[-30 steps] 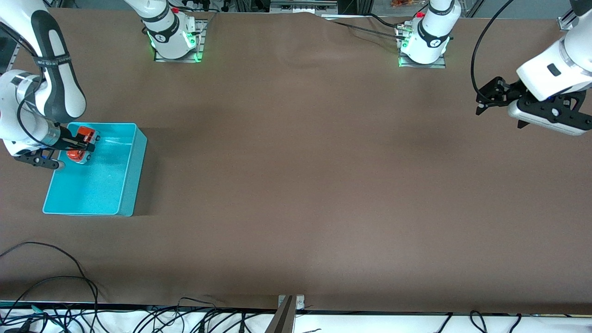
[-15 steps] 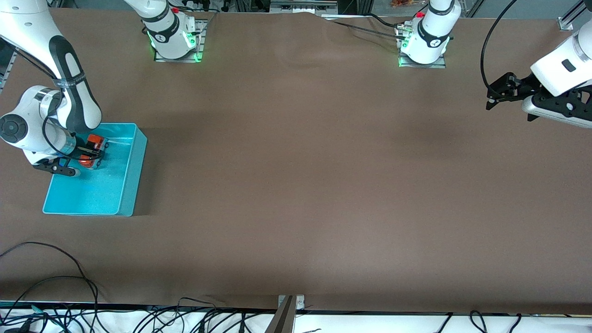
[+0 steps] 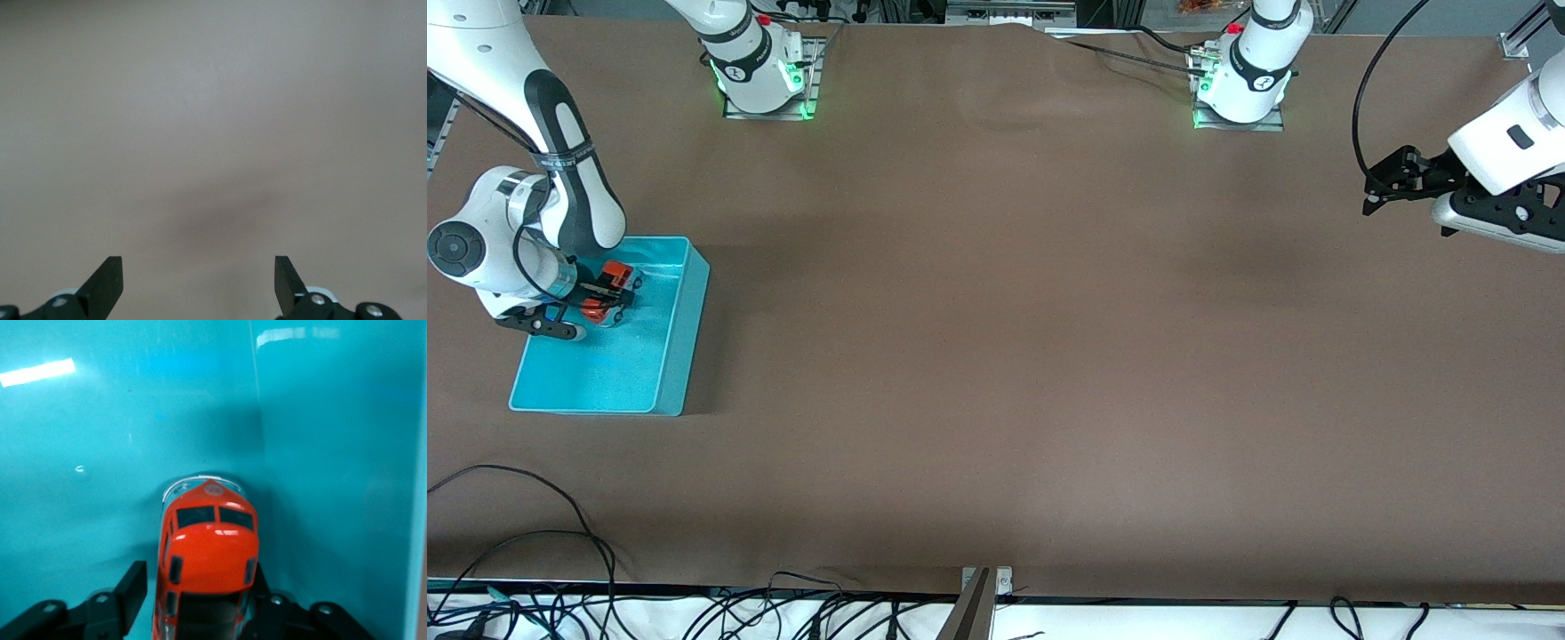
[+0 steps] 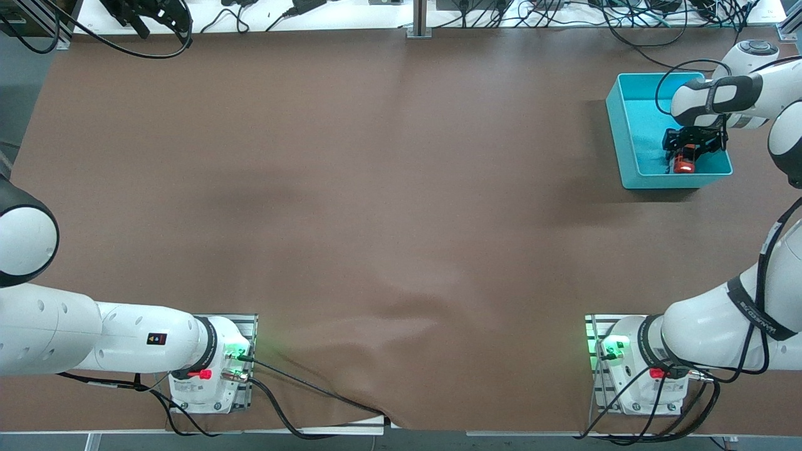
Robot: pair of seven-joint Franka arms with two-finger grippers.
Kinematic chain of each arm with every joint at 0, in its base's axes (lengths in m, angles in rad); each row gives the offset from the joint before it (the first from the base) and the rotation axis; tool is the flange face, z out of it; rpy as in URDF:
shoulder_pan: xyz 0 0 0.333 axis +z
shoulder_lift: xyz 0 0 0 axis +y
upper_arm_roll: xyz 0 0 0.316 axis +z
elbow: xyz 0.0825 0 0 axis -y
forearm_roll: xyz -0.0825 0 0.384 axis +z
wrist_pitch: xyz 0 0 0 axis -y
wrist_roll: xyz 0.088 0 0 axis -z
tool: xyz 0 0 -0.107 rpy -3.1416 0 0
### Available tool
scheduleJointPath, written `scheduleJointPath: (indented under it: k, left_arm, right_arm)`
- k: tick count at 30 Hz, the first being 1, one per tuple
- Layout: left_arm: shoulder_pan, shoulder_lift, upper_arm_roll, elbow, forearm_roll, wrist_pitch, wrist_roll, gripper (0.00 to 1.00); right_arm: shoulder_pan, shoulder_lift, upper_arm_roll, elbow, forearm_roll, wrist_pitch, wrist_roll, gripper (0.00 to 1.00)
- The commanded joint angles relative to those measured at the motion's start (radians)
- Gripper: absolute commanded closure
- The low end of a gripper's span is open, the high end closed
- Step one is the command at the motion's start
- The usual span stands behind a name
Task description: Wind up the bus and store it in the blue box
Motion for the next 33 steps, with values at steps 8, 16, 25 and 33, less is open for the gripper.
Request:
scheduleJointPath:
  k: [8, 16, 25, 33]
  left_arm:
    - [0.001, 0.000, -0.004, 0.017, 0.025, -0.010, -0.003, 0.00]
    - [0.007, 0.001, 0.001, 0.017, 0.025, -0.010, -0.002, 0.00]
    - [0.007, 0.004, 0.001, 0.018, 0.025, -0.010, -0.002, 0.00]
    - [0.016, 0.004, 0.001, 0.018, 0.025, -0.009, 0.000, 0.00]
  right_arm:
    - [-0.014, -0.115, 0.023, -0.003, -0.023, -0.142, -0.011, 0.00]
    - [-0.009, -0.290, 0.040, -0.003, -0.023, -0.361, -0.012, 0.00]
    - [-0.009, -0.483, 0.098, 0.001, -0.021, -0.520, -0.012, 0.00]
    - [-0.009, -0.579, 0.146, 0.073, -0.011, -0.643, -0.014, 0.00]
